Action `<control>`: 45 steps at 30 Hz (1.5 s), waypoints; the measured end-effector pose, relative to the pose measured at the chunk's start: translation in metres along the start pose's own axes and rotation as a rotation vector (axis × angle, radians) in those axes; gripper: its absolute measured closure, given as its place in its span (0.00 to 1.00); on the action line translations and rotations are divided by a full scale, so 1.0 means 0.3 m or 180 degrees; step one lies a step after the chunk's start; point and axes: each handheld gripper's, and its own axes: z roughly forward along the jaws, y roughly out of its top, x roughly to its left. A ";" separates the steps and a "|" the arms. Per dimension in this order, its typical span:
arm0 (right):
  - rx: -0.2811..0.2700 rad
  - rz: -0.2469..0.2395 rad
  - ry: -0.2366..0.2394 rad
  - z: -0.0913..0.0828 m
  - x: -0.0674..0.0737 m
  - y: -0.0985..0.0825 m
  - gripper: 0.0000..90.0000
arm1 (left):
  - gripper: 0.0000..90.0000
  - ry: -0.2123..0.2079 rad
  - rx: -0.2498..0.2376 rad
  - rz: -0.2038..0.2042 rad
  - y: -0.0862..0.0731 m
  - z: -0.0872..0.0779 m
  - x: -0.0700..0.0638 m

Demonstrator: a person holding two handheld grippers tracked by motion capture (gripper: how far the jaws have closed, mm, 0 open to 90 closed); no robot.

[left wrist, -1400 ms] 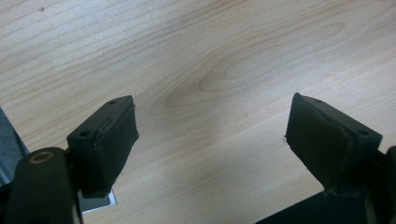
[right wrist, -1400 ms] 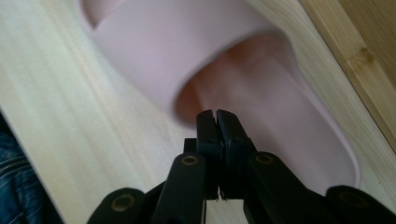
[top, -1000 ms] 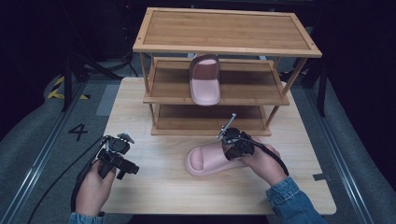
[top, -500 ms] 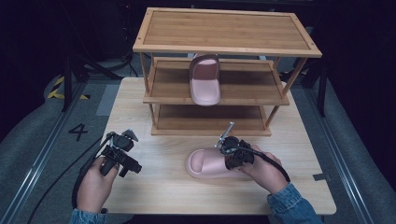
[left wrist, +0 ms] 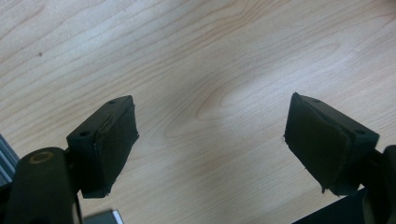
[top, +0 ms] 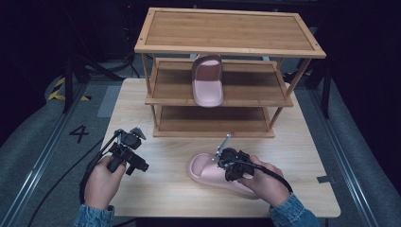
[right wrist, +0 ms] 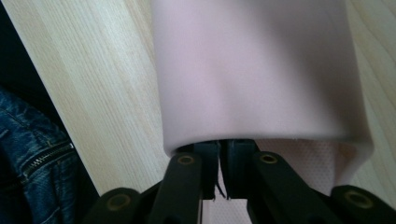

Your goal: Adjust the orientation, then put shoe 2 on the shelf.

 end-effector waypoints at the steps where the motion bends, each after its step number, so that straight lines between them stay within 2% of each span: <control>1: 0.0005 0.0023 -0.0035 -0.005 -0.001 -0.004 0.93 | 0.19 0.0013 0.0006 0.0039 0.004 0.001 -0.001; 3: 0.0004 0.0085 -0.0094 -0.019 -0.006 -0.016 0.87 | 0.19 -0.0008 0.0025 0.0043 0.011 0.006 -0.006; 5: -0.0008 0.0139 -0.0069 -0.036 -0.003 -0.028 0.85 | 0.19 0.0016 0.0055 0.0083 0.023 0.011 -0.004; 9: -0.0033 0.0132 -0.0094 -0.069 0.013 -0.051 0.78 | 0.20 0.0053 0.0071 0.0121 0.041 0.012 -0.012; 11: -0.0038 0.0141 -0.0015 -0.080 0.019 -0.061 0.75 | 0.19 0.0071 0.0040 0.0156 0.048 0.012 -0.020; 12: -0.0037 0.0148 -0.0005 -0.083 0.026 -0.062 0.75 | 0.19 0.0037 0.0071 0.0178 0.052 0.009 -0.021; 14: -0.0054 0.0086 0.0007 -0.078 0.037 -0.059 0.74 | 0.19 0.0048 0.0058 0.0178 0.056 0.009 -0.025; 17: -0.0032 0.0057 0.0005 -0.065 0.047 -0.048 0.74 | 0.19 0.0042 0.0066 0.0199 0.058 0.007 -0.026; 20: -0.0008 -0.0071 -0.0010 -0.014 0.055 -0.016 0.77 | 0.19 0.0046 0.0060 0.0194 0.058 0.005 -0.028; 21: -0.0008 -0.0071 -0.0010 -0.014 0.055 -0.016 0.77 | 0.19 0.0046 0.0066 0.0200 0.058 0.005 -0.028; 23: -0.0026 -0.0101 0.0035 0.005 0.052 -0.006 0.80 | 0.19 0.0061 0.0055 0.0199 0.059 0.006 -0.029; 25: 0.0012 -0.0116 -0.0011 0.021 0.051 0.001 0.85 | 0.19 0.0055 0.0062 0.0219 0.060 0.005 -0.030; 27: 0.0006 -0.0144 -0.0055 0.025 0.055 0.004 0.88 | 0.19 0.0043 0.0089 0.0216 0.058 0.007 -0.030; 30: -0.0004 -0.0168 -0.0039 0.025 0.057 0.007 0.90 | 0.20 0.0051 0.0079 0.0202 0.053 0.003 -0.027; 38: -0.0091 -0.0135 0.0023 -0.011 0.047 0.001 0.91 | 0.19 0.0021 0.0052 0.0140 0.047 -0.024 -0.018; 40: -0.0158 -0.0081 0.0010 -0.055 0.043 -0.004 0.91 | 0.19 0.0017 0.0046 0.0141 0.046 -0.026 -0.016; 45: -0.0185 -0.0104 -0.0023 -0.107 0.035 -0.003 0.91 | 0.19 0.0033 0.0051 0.0206 0.054 -0.022 -0.014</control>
